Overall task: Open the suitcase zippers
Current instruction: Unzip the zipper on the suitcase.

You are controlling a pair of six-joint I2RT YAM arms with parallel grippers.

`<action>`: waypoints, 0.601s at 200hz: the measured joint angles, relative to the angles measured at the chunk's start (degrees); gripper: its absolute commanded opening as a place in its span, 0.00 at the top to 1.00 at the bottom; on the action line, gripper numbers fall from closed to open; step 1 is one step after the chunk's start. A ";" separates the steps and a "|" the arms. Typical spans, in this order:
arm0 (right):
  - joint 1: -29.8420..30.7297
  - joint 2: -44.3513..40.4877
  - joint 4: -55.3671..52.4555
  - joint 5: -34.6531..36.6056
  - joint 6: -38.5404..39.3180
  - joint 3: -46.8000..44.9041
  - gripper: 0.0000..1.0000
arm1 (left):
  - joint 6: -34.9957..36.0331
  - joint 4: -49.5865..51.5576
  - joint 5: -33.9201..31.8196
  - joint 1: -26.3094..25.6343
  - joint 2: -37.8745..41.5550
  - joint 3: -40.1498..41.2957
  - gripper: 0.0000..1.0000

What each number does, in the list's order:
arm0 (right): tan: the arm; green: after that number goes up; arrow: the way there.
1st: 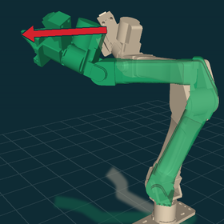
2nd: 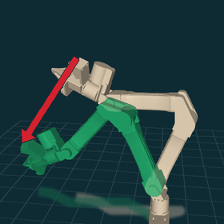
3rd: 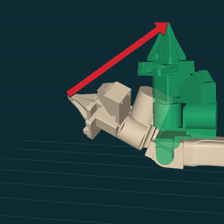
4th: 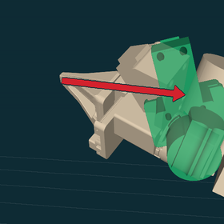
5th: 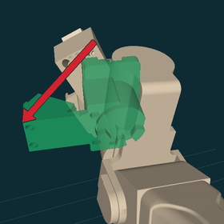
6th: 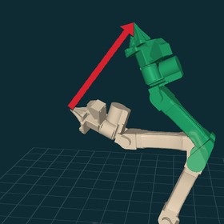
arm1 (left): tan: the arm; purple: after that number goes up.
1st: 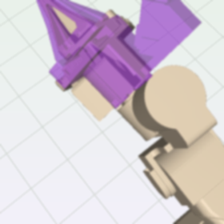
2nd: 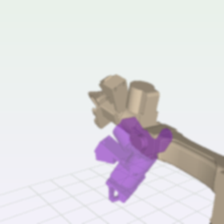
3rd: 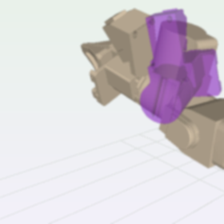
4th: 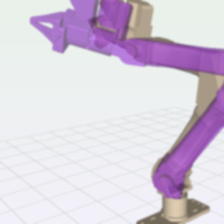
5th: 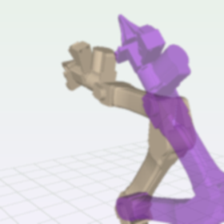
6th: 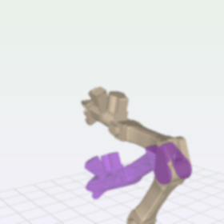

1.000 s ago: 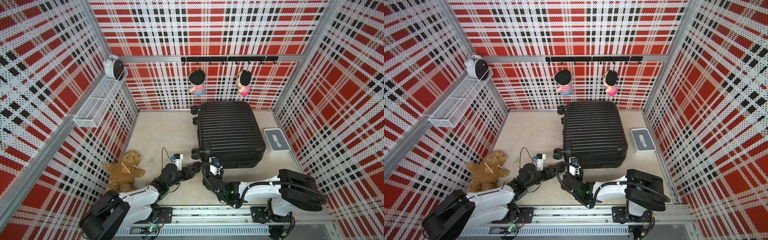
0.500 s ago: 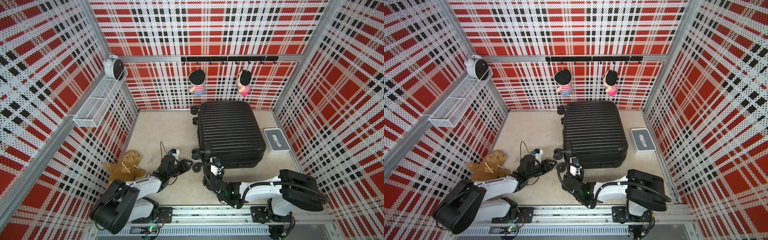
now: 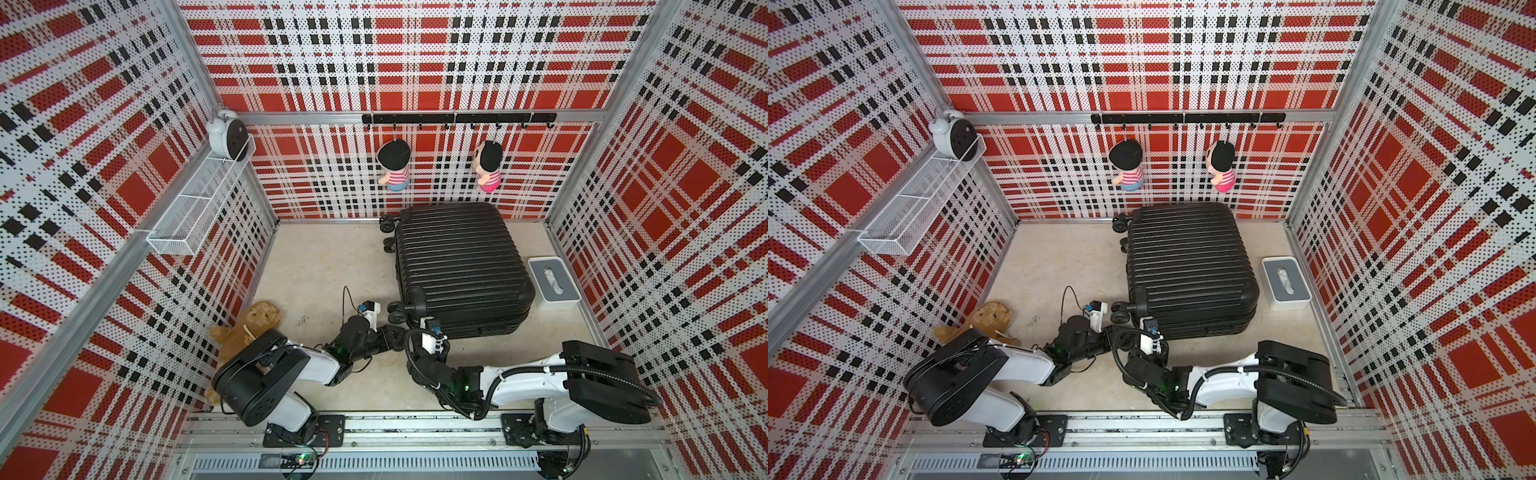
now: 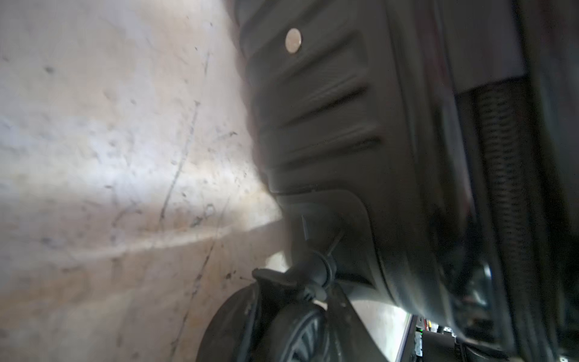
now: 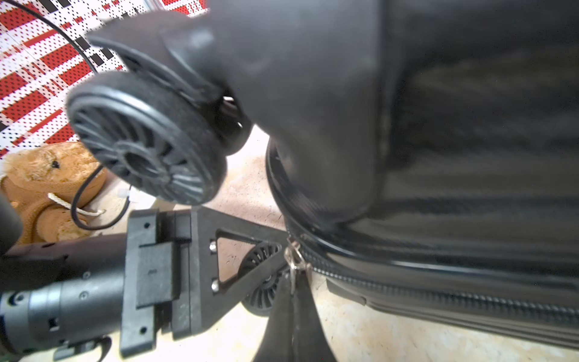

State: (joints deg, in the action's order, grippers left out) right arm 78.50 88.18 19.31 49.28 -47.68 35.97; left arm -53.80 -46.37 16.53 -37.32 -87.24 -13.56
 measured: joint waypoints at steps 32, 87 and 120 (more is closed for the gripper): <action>0.22 2.08 -0.39 1.81 2.19 1.75 1.00 | -2.12 -6.29 -0.72 -1.20 -3.02 1.20 0.65; 0.17 12.20 -6.40 8.83 3.43 12.48 1.00 | -4.74 -14.56 -1.68 -1.40 -6.69 3.13 0.67; 0.17 16.15 -9.46 12.11 3.26 17.14 1.00 | -5.11 -16.00 -2.69 -1.44 -6.69 4.11 0.67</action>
State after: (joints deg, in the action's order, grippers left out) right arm 78.67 104.33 9.85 61.39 -44.42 53.10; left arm -58.92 -62.37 13.85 -38.76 -93.93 -9.45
